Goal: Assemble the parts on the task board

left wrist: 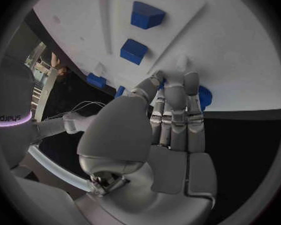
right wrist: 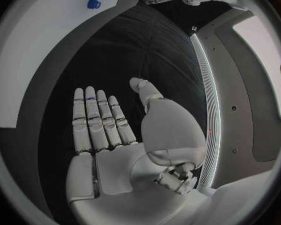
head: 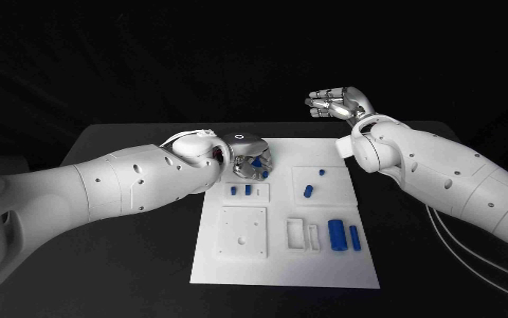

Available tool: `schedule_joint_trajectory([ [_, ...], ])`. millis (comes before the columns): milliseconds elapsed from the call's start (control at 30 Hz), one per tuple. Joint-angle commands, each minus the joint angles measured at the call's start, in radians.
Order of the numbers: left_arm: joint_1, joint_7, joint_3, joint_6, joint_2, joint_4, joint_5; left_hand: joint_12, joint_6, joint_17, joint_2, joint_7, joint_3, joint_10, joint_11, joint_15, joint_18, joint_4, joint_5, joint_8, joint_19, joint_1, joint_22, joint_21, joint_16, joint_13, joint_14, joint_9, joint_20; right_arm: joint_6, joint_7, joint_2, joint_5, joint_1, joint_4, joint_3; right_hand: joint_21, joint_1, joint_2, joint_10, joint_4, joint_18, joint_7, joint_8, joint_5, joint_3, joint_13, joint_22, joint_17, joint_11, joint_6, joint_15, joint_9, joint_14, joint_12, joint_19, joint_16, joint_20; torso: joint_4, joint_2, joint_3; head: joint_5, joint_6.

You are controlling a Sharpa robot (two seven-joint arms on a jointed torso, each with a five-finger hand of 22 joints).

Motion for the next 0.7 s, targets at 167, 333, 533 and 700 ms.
schedule_joint_trajectory([
  [167,-0.006,-0.016,-0.005,0.055,-0.002,0.001,-0.008,-0.002,0.026,-0.002,0.005,0.009,-0.002,0.047,-0.011,-0.004,0.004,0.007,0.001,-0.004,0.002,-0.004,0.018,0.006,0.005,0.002,-0.001,-0.001,0.002,0.015,0.013,0.001,-0.001,0.000,0.001,0.000,0.003,-0.008,-0.001,-0.002,-0.005,0.020,-0.001,-0.007,0.001,0.001,-0.002,-0.001,-0.002,-0.001,-0.007,-0.001,-0.002,-0.004,-0.004,-0.004,-0.005,0.002,-0.0012,0.000,0.0006,0.002,-0.001],
  [333,-0.006,-0.009,-0.005,0.061,-0.001,0.001,0.001,0.000,0.016,-0.004,0.009,0.002,-0.016,0.065,-0.020,-0.012,-0.009,0.017,-0.008,-0.004,0.001,-0.006,0.017,0.004,0.000,0.002,-0.001,-0.001,-0.008,0.015,0.013,0.002,-0.001,0.000,0.001,0.000,0.003,-0.008,-0.001,-0.004,-0.005,0.020,-0.001,-0.007,0.002,0.002,-0.002,-0.001,-0.001,-0.001,-0.008,-0.001,-0.002,-0.005,-0.004,-0.005,-0.005,0.002,-0.0014,0.000,0.0010,0.002,-0.002],
  [533,-0.006,-0.008,-0.005,0.065,0.000,0.001,0.005,0.000,0.012,-0.003,0.011,0.001,-0.026,0.065,-0.020,-0.013,-0.013,0.021,-0.008,-0.005,0.002,-0.003,0.016,0.002,-0.001,0.002,-0.001,-0.001,-0.011,0.015,0.013,0.003,-0.001,0.000,0.000,0.000,0.003,-0.008,-0.001,-0.004,-0.005,0.020,-0.001,-0.007,0.002,0.002,-0.002,-0.001,-0.001,-0.001,-0.008,-0.001,-0.002,-0.005,-0.004,-0.005,-0.005,0.002,-0.0012,0.000,0.0009,0.003,-0.002],
  [700,-0.006,-0.008,-0.005,0.068,0.000,0.001,0.006,0.000,0.017,-0.002,0.016,0.006,-0.028,0.075,-0.022,-0.014,-0.013,0.023,-0.008,-0.004,0.003,0.000,0.017,0.001,0.000,0.002,0.000,-0.001,-0.012,0.016,0.013,0.003,-0.001,0.000,0.000,0.000,0.003,-0.008,-0.001,-0.004,-0.005,0.020,-0.001,-0.007,0.002,0.002,-0.002,-0.001,-0.001,-0.001,-0.008,-0.001,-0.002,-0.005,-0.004,-0.005,-0.005,0.002,-0.0010,0.000,0.0010,0.003,-0.002],
])
